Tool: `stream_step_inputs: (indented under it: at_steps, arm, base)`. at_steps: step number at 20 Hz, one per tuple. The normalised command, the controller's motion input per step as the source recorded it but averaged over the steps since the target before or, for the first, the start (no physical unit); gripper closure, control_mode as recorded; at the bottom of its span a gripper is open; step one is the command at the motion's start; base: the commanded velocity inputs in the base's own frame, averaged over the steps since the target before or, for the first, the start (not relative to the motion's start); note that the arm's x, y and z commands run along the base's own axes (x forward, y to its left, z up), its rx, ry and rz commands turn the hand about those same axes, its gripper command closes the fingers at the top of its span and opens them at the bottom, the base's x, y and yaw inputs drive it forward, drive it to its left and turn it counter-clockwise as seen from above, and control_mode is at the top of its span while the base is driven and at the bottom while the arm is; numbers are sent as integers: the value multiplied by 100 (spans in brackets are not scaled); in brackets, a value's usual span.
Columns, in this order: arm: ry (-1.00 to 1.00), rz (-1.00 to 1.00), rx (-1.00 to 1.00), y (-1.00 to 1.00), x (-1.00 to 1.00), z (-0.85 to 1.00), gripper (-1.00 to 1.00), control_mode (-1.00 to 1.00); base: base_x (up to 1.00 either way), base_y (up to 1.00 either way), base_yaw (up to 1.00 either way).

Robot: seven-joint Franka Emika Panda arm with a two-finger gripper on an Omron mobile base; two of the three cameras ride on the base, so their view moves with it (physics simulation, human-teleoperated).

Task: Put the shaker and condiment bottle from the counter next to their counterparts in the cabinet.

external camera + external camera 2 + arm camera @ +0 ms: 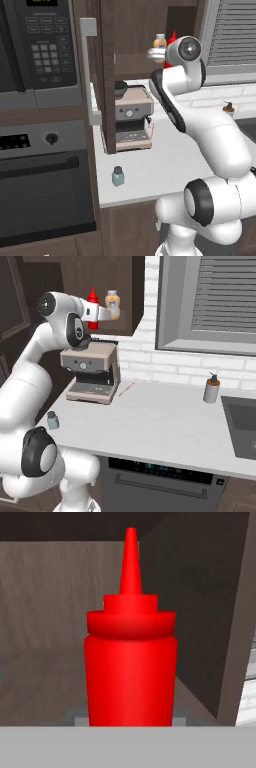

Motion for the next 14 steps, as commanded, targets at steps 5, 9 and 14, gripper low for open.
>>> stream_step_inputs:
  at_steps: [5,9,14]
  arm:
    - [-1,0,-2,-2,32,0,100,-100]
    - [-1,0,-2,0,32,-3,100,-100]
    - [0,0,-2,0,35,-10,100,-100]
  base:
    - [0,0,0]
    - [0,0,0]
    - [0,0,0]
